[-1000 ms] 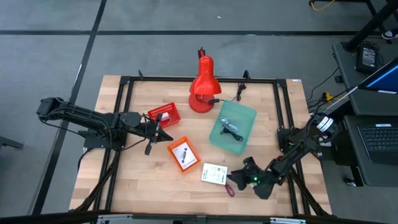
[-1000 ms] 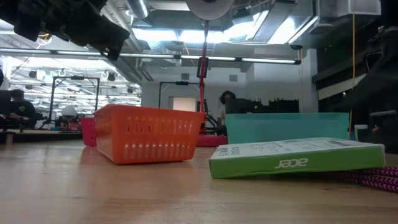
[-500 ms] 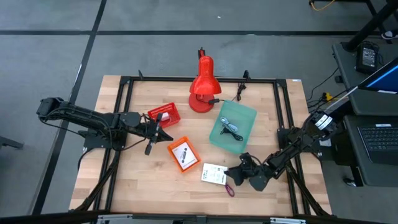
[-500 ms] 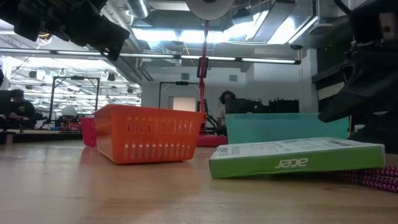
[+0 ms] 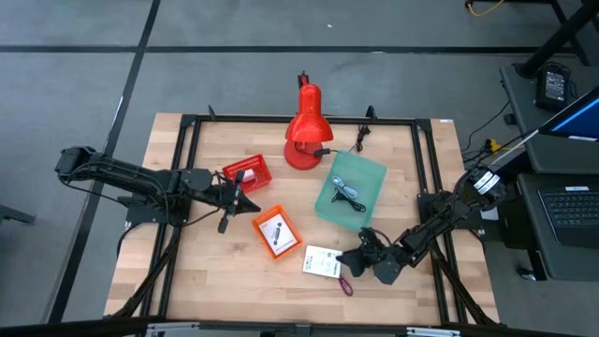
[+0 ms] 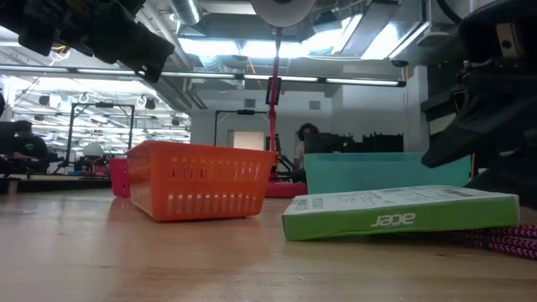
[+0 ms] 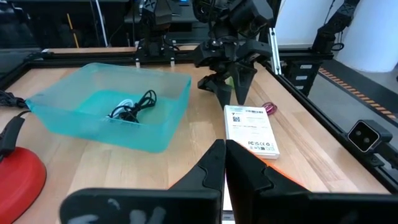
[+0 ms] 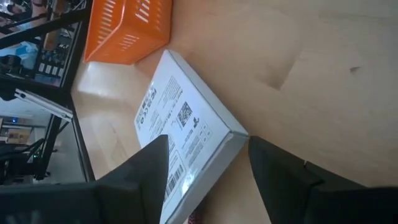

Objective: Pick and place items into bin
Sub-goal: Put the white card reader box into the orange bin

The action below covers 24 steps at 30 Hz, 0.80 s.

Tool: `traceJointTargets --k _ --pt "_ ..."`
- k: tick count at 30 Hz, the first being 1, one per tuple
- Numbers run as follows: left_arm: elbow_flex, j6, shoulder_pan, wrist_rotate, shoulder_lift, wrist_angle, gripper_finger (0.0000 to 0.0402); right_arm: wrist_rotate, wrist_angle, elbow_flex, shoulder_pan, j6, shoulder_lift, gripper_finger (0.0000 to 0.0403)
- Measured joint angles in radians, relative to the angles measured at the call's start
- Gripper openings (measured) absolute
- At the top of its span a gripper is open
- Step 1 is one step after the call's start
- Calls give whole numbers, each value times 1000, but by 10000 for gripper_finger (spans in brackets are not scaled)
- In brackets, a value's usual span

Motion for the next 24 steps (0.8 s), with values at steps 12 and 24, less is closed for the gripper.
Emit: traceJointTargets --k 12,24 --pt "0 0 0 0 0 -13 4 -11 19 39 -13 -51 43 200" --pt "0 0 0 0 0 -15 4 -28 -57 46 -27 31 41 200"
